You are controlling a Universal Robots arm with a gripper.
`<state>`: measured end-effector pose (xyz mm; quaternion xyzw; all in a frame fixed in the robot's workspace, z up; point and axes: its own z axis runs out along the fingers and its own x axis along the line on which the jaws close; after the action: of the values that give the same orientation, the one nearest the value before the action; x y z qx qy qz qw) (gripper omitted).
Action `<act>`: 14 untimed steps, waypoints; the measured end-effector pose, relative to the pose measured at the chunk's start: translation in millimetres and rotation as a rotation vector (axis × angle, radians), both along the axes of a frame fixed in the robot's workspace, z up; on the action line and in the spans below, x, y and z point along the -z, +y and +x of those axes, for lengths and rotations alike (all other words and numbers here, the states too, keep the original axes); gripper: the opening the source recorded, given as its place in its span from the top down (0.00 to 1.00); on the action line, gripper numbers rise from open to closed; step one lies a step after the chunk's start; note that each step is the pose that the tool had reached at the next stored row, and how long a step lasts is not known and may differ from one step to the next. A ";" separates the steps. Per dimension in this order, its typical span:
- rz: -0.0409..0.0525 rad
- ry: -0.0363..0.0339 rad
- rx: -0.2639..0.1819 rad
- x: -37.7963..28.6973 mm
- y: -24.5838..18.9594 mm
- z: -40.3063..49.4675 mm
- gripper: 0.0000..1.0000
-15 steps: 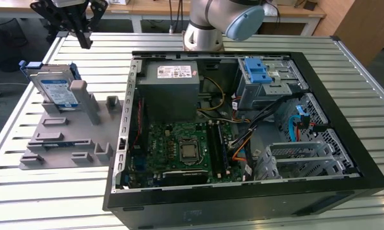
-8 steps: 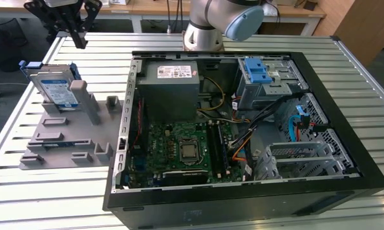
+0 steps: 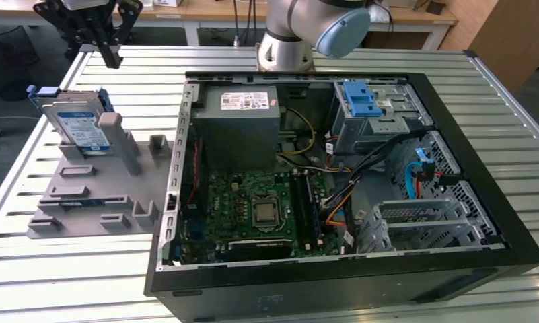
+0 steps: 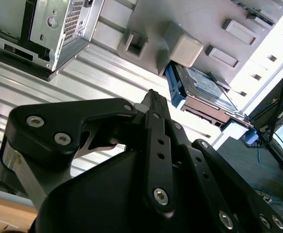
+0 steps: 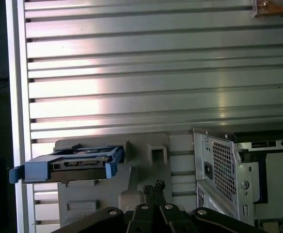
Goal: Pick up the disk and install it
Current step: 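Reach for the disk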
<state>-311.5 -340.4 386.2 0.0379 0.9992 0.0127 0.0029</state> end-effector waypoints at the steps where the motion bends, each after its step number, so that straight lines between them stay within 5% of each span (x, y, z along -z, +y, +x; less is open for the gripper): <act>1: 0.0000 0.0000 0.000 0.0 0.0 -0.4 0.89; 14: 0.0000 0.0000 0.000 0.4 0.3 -11.1 0.89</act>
<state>-322.5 -340.1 385.8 0.0379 0.9992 0.0127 0.0029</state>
